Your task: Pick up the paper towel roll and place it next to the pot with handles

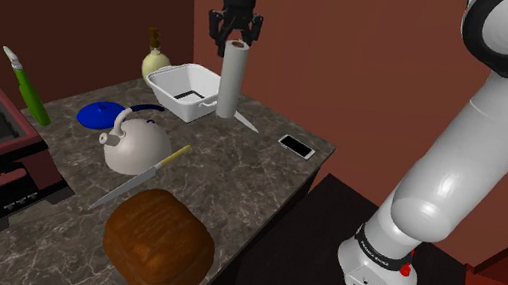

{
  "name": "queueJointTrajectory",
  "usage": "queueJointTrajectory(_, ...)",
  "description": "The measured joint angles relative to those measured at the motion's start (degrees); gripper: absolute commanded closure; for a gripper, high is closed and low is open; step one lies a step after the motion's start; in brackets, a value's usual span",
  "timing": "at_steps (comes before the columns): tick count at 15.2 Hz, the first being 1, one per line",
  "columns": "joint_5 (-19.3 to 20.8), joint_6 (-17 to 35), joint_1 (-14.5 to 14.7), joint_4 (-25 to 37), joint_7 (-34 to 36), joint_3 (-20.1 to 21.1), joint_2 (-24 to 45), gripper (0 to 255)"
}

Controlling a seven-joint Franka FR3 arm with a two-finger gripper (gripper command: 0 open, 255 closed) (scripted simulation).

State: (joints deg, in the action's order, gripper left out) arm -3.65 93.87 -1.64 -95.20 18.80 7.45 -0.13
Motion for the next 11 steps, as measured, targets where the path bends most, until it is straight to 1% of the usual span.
queueJointTrajectory(11, -0.20, 8.59, 0.02, -9.50, -0.56, 0.02, -0.89, 255)
